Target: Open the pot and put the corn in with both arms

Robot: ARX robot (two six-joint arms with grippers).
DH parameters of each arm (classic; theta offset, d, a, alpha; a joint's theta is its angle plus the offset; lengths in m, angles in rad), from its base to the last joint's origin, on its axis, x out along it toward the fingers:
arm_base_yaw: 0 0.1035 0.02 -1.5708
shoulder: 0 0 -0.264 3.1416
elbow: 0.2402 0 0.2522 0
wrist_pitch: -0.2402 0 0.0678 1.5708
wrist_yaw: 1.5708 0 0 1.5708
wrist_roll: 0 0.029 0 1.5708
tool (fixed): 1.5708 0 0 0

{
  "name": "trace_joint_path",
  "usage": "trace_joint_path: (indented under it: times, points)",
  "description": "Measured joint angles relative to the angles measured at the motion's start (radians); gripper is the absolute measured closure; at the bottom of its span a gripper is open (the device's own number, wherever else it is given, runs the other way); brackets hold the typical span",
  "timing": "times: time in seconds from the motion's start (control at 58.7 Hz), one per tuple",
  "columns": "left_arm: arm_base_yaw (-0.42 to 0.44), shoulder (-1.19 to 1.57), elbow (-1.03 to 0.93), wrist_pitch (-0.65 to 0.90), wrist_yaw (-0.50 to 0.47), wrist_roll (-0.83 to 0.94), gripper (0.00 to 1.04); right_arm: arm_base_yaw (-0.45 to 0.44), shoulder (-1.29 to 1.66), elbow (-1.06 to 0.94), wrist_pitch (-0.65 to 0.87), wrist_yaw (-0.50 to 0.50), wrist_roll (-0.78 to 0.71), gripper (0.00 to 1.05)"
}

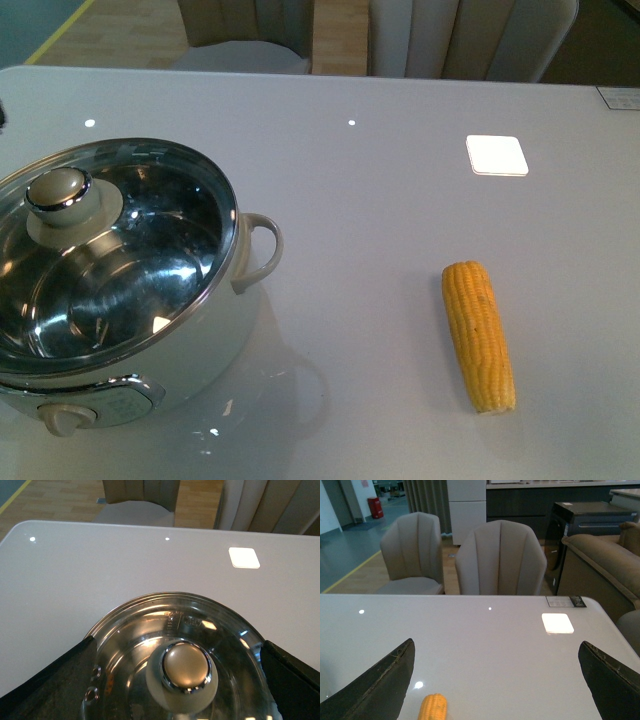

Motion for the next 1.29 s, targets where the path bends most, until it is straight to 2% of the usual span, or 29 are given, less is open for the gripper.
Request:
trace_joint_path:
  times: [0.136,0.29,0.528,0.937,0.988,1.209,1.295]
  points:
    - [-0.013,0.234,0.04,0.195,-0.044,0.003,0.07,0.0,0.0,0.0,0.0,0.0,0.0,0.09]
    - [-0.024,0.424,0.076,0.322,-0.068,0.003,0.07,0.0,0.0,0.0,0.0,0.0,0.0,0.09]
    - [-0.039,0.559,0.12,0.388,-0.084,0.003,0.07,0.0,0.0,0.0,0.0,0.0,0.0,0.09]
    - [-0.061,0.65,0.151,0.414,-0.107,-0.014,0.08,0.0,0.0,0.0,0.0,0.0,0.0,0.09]
    - [-0.063,0.652,0.154,0.414,-0.107,-0.019,0.14,0.0,0.0,0.0,0.0,0.0,0.0,0.09]
    - [-0.072,0.654,0.158,0.423,-0.117,-0.024,0.61,0.0,0.0,0.0,0.0,0.0,0.0,0.09]
    - [-0.074,0.655,0.158,0.427,-0.119,-0.014,0.62,0.0,0.0,0.0,0.0,0.0,0.0,0.09]
